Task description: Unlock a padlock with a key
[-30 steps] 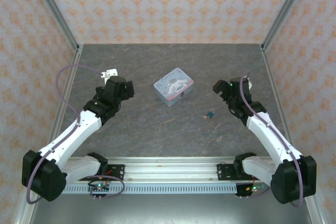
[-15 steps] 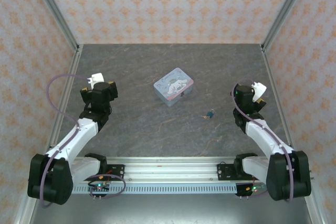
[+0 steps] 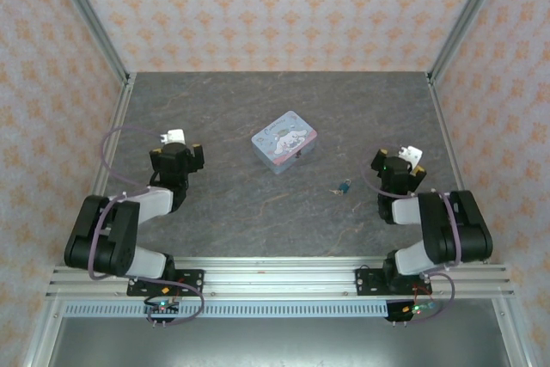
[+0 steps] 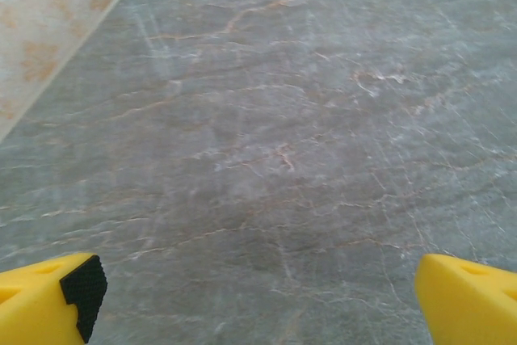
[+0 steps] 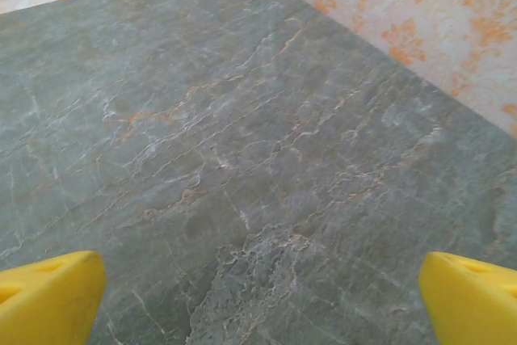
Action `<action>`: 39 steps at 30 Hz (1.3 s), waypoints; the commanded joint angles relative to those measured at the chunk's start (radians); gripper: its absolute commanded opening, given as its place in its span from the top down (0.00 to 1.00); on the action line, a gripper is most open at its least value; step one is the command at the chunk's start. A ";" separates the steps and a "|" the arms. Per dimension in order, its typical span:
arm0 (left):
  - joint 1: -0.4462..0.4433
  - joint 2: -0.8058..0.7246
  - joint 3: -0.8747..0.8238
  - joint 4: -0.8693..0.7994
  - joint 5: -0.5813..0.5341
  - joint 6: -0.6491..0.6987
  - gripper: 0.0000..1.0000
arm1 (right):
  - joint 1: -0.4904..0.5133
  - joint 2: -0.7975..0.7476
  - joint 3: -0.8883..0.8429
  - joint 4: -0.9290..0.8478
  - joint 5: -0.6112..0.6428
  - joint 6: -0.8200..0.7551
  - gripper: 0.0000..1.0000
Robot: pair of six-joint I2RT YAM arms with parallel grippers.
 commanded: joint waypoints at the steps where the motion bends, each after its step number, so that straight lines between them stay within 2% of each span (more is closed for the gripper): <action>1: 0.012 0.057 -0.018 0.187 0.079 0.058 0.01 | -0.005 0.016 -0.001 0.177 -0.075 -0.037 0.01; 2: 0.014 0.069 -0.018 0.204 0.073 0.050 0.01 | -0.006 -0.007 0.023 0.098 -0.088 -0.035 0.01; 5: 0.045 0.065 0.000 0.160 0.119 0.030 0.00 | -0.006 0.039 0.081 0.075 -0.111 -0.048 0.01; 7: 0.046 0.068 0.001 0.161 0.123 0.029 0.00 | -0.006 0.032 0.160 -0.103 -0.129 -0.051 0.01; 9: 0.048 0.069 0.003 0.157 0.124 0.028 0.00 | -0.006 0.045 0.146 -0.049 -0.131 -0.057 0.01; 11: 0.048 0.068 0.004 0.160 0.124 0.028 0.00 | -0.006 0.036 0.154 -0.086 -0.132 -0.055 0.01; 31: 0.046 0.068 -0.001 0.166 0.119 0.031 0.00 | -0.003 0.033 0.143 -0.064 -0.124 -0.062 0.01; 39: 0.046 0.068 -0.001 0.167 0.119 0.032 0.00 | -0.006 0.032 0.152 -0.078 -0.181 -0.081 0.01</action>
